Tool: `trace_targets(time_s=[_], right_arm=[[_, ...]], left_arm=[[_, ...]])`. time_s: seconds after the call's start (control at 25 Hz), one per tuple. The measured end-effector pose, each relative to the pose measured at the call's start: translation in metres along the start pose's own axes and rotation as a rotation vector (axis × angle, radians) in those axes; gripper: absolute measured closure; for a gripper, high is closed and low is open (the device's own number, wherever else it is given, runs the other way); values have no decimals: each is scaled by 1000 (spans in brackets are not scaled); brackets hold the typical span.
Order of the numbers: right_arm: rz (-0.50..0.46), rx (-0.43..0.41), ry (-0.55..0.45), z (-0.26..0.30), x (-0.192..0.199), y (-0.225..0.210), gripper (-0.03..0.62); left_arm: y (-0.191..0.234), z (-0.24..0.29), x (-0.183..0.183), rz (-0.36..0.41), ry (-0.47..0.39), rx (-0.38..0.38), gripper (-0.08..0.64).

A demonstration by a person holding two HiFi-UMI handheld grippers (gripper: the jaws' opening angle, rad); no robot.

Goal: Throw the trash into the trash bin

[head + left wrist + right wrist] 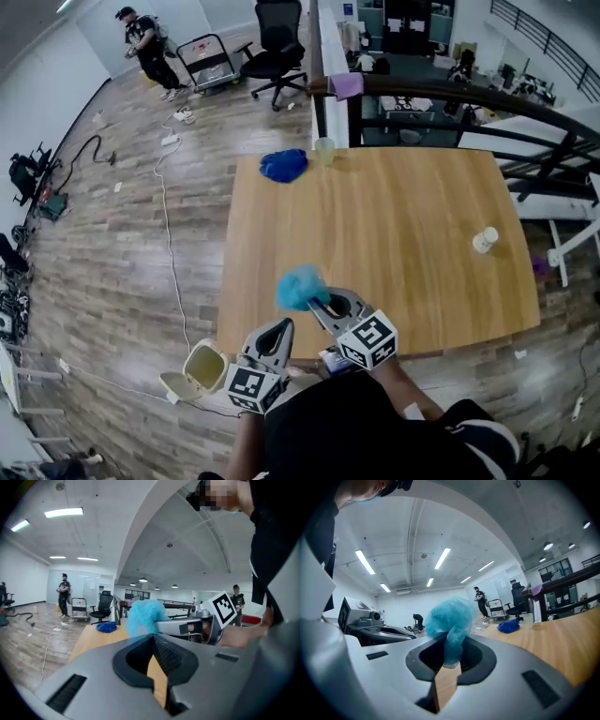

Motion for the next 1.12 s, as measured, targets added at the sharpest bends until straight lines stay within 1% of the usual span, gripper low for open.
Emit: trace_targets(time_s=[0.12,0.2,0.28,0.4,0.48,0.6,0.76,0.84,0.92,1.0,1.12], right_arm=[[7,-98,48,23,10,13,564],[15,-153,72,49,18,21,563],[6,-207,91,80,25,39,563],[-30,-330,111,123,33,91,563],[-53,-415,137,142,44,132,564],[-73,-502,176,168,66,191,563],[-78,-611,227,200,88,273,563],[-120,-663,260,212,104,310,563],[-170,-692,278,230,116,344,564],[-187,-716,287,251,122,375,564],[-203,-727,309,272,140,413,564]], left_arm=[[14,-31,9,-36,10,-135,561],[28,-56,16,-50,26,-218,561],[48,-89,25,-77,28,-311,561],[75,-150,40,-145,-17,-466,561],[87,-187,52,-187,-56,-544,561],[112,-233,66,-210,-106,-614,561],[148,-304,62,-210,-187,-694,561],[162,-343,70,-229,-217,-742,561],[178,-383,81,-265,-243,-797,561],[195,-419,90,-307,-272,-839,561],[213,-466,113,-359,-267,-867,561]])
Point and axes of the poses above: the fingertips, and each gripper's own axes: z forward along the fingers, y to its left, x out of its underside, the point moved 3 cm from there along -z, backward along the fingers, and after that the axes turned 8 degrees about -y, right-handed, at the moved point
